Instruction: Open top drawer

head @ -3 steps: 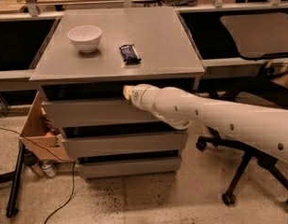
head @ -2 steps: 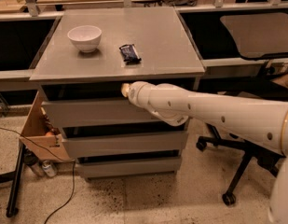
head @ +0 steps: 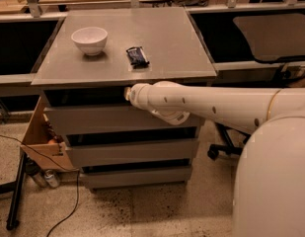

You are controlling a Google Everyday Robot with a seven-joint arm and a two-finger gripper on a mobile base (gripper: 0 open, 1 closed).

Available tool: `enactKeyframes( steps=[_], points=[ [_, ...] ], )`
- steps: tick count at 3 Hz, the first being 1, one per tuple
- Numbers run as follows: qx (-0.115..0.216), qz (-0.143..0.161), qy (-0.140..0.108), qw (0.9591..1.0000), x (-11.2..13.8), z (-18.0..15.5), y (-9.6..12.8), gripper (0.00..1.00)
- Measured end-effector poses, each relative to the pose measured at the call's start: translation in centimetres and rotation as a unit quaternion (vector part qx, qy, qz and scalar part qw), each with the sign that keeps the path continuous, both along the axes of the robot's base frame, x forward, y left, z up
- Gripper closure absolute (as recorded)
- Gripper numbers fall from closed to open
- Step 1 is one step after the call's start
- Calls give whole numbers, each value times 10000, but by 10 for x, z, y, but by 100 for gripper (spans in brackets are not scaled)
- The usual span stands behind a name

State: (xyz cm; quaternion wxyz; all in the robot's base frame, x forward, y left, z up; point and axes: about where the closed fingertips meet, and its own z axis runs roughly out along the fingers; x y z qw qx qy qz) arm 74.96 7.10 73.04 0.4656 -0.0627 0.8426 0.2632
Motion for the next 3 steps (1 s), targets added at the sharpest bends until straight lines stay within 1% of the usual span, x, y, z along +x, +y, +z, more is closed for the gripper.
enactKeyframes(
  steps=[1,2,3],
  points=[
    [-160,93,144,9997,-1,-11,-1,100],
    [-486,306,381,9976,-16,-16,-7,100],
    [-851,472,506,9940,-36,-10,-17,100]
  ],
)
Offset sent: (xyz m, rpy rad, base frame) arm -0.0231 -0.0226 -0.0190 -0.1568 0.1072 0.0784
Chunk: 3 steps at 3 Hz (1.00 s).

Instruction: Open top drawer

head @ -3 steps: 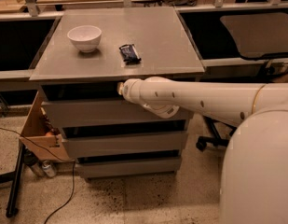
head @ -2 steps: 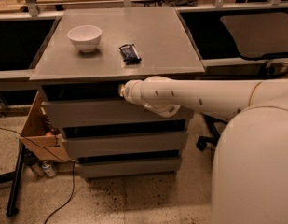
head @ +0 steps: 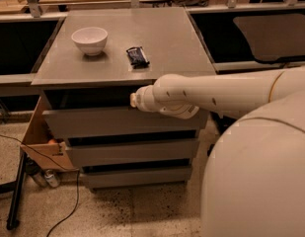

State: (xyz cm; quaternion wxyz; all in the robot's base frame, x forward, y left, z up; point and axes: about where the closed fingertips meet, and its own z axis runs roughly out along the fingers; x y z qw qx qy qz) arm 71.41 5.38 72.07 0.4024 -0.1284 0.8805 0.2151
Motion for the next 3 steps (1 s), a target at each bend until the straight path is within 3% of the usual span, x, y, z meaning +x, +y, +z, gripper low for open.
enactKeyframes(
  steps=[2,3],
  points=[
    [-494,222,303,9981,-32,6,-23,100],
    [-432,187,259,9986,-32,9,-20,100]
  ],
)
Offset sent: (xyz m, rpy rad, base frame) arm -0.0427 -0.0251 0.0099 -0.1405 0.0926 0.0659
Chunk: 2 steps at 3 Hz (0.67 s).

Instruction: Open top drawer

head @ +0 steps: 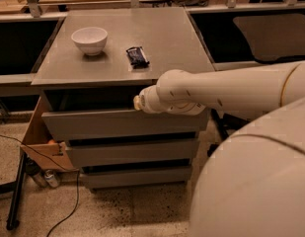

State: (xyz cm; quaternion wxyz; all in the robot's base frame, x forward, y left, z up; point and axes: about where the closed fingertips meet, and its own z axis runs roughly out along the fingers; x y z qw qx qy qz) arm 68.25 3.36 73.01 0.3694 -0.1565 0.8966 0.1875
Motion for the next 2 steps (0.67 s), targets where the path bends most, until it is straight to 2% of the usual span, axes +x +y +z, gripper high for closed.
enactKeyframes(
  steps=[1,2],
  points=[
    [194,-139,-132,9996,3,4,6,100],
    [324,-193,-151,9992,12,-2,17,100]
  ],
)
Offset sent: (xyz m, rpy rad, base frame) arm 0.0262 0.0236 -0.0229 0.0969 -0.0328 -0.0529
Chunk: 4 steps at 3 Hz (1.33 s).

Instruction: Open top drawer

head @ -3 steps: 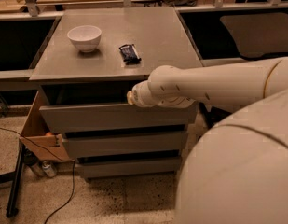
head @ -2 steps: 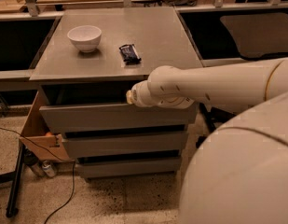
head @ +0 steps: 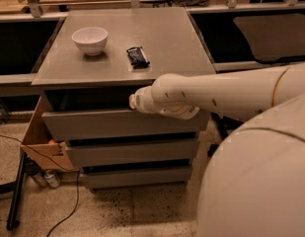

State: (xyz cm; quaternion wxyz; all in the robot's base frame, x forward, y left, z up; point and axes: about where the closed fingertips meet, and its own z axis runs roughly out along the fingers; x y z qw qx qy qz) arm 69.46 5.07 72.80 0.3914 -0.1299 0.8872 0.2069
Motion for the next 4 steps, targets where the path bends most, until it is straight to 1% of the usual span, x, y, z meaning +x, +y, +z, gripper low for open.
enactKeyframes(
  steps=[1,2,3,4],
  points=[
    [117,-18,77,9999,12,-15,10,100],
    [127,47,238,9996,22,-29,16,100],
    [127,47,238,9996,22,-28,16,100],
    [-75,265,445,9986,12,-30,11,100]
  ],
)
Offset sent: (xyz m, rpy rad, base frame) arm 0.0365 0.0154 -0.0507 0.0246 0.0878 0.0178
